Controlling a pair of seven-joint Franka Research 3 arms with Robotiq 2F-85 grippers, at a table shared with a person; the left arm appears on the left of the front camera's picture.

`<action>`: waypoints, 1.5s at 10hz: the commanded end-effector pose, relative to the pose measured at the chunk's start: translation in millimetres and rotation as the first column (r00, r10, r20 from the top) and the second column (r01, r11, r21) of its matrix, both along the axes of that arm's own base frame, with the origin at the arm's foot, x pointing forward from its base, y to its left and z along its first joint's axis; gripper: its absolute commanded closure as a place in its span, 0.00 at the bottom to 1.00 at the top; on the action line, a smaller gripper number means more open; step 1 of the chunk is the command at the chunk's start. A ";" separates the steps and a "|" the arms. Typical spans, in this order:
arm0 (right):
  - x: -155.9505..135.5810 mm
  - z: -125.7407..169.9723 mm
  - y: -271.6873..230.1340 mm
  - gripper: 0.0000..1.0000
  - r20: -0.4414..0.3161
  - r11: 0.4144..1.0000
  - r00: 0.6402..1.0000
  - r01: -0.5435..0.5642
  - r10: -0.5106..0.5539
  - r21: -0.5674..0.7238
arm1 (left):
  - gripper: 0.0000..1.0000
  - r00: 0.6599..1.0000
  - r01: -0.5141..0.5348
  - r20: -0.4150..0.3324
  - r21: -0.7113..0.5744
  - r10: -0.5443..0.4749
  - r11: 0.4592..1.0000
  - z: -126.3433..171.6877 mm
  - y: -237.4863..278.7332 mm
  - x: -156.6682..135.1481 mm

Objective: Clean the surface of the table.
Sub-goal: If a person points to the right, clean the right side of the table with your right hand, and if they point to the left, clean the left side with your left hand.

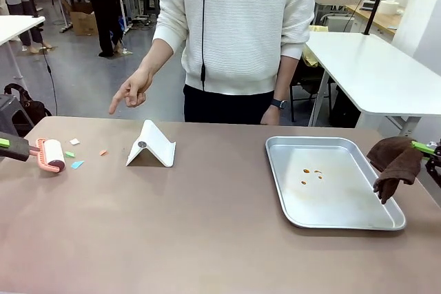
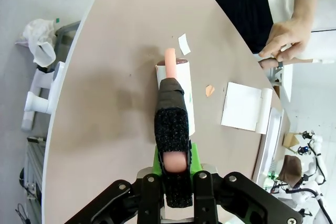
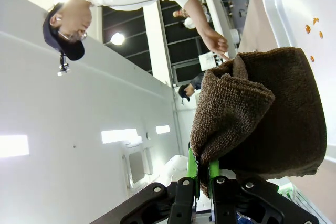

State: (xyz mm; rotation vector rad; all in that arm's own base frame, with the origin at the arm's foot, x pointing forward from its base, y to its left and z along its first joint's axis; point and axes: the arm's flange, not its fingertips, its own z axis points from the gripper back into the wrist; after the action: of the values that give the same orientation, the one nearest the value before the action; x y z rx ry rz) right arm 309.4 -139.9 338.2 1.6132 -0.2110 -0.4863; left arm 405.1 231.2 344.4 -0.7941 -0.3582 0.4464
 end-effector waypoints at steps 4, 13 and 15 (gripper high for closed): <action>-1.7 5.2 0.5 1.00 0.012 1.000 1.000 -0.013 0.013 0.002 | 1.00 0.994 0.086 -0.074 0.078 -0.081 0.993 -24.2 -33.9 11.6; -1.7 5.2 0.5 1.00 0.012 1.000 1.000 -0.013 0.013 0.002 | 1.00 0.989 0.080 -0.128 0.075 -0.070 0.994 -36.6 -88.3 65.8; -1.7 5.2 0.5 1.00 0.012 1.000 1.000 -0.013 0.013 0.002 | 1.00 0.989 0.070 -0.136 0.069 -0.061 0.995 -35.9 -97.8 79.4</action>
State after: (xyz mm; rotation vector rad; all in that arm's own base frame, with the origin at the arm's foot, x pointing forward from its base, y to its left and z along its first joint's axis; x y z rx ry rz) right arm 309.4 -139.9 338.2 1.6132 -0.2110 -0.4863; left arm 479.2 138.8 340.1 -0.7869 -0.2679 0.3944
